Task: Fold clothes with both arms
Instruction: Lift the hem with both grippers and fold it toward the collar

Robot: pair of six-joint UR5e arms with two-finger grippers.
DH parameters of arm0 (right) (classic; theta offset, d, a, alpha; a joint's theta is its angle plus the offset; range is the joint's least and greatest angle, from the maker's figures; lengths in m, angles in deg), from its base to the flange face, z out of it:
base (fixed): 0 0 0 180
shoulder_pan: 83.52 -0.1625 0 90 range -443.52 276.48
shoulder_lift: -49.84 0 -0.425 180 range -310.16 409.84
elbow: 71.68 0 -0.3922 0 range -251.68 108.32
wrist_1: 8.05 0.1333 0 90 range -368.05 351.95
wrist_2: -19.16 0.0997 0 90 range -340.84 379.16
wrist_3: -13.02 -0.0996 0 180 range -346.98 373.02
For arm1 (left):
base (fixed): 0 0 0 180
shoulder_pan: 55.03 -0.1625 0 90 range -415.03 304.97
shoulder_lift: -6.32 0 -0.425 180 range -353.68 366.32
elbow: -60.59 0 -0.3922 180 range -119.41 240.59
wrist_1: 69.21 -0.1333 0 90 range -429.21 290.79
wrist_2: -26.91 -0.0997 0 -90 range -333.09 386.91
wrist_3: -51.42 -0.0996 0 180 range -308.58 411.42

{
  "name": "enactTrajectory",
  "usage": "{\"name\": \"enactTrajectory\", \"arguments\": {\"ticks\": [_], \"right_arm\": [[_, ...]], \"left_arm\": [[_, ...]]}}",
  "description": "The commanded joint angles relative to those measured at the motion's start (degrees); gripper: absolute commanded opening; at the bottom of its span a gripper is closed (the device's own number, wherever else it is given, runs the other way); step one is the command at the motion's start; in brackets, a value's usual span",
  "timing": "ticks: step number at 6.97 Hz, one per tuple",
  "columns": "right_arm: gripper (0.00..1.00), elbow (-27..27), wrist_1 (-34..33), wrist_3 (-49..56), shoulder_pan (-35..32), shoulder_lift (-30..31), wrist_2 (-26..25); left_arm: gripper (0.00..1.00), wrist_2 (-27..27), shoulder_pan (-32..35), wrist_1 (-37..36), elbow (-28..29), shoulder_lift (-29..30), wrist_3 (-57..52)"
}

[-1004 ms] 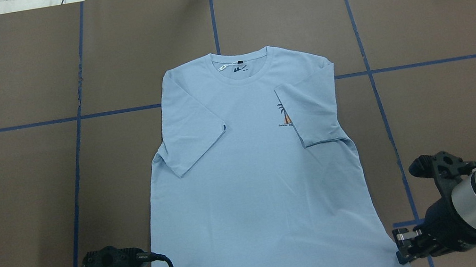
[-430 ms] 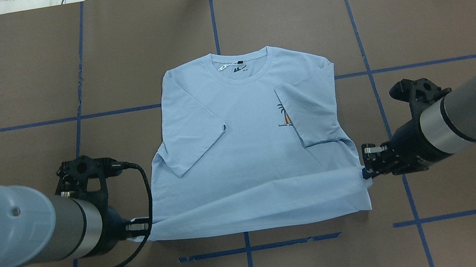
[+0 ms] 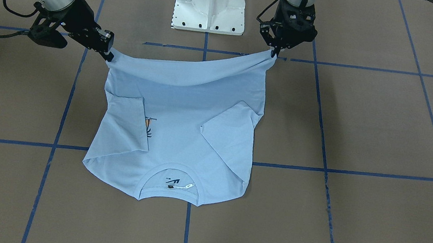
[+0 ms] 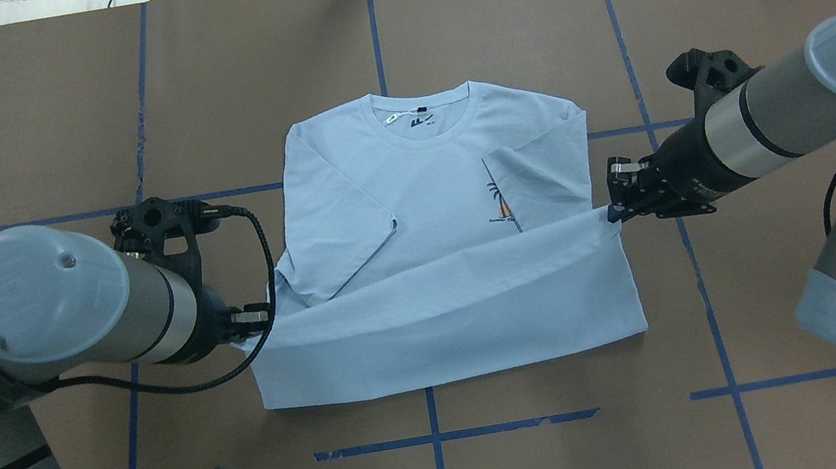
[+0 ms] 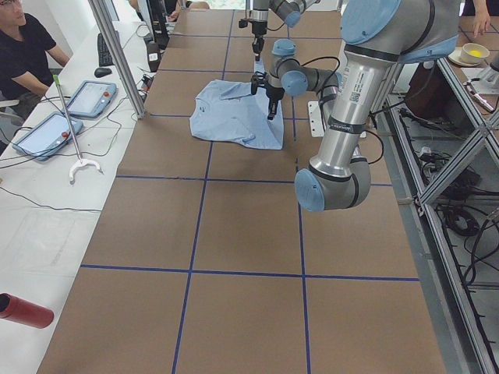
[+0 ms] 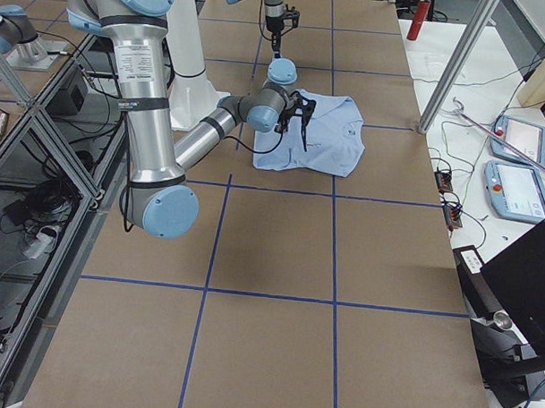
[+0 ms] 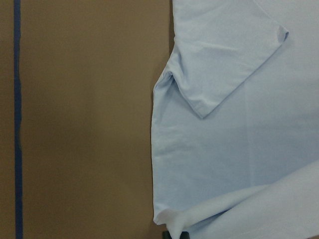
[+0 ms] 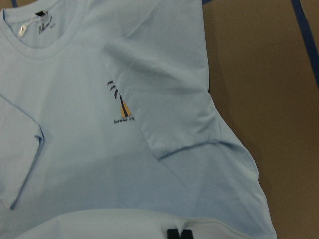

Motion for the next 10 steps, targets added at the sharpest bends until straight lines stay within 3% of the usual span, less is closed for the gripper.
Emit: {"name": "enactTrajectory", "arguments": {"ticks": [1, 3, 5, 8, 10], "right_arm": [[0.0, -4.8, -0.1, 0.3, -4.7, -4.6, 0.0], [0.0, -11.1, -0.1, 1.0, -8.0, -10.1, 0.1], [0.0, -16.0, -0.1, 6.4, -10.5, -11.4, 0.2], [0.0, -25.6, 0.0, 6.7, -10.1, -16.3, 0.2], [0.0, -29.1, 0.1, 7.0, -10.2, -18.2, 0.1]], "left_arm": [[0.0, 0.0, 4.7, 0.7, 2.8, 1.5, -0.3], [0.0, 0.0, 9.1, 7.9, 12.1, 4.1, -0.3], [0.0, 0.0, 12.5, 15.7, 22.2, 7.9, -0.2], [0.0, -0.3, 14.3, 30.1, 37.4, 11.6, -0.3], [0.0, -0.4, 15.1, 31.3, 39.4, 12.1, -0.3]]}}
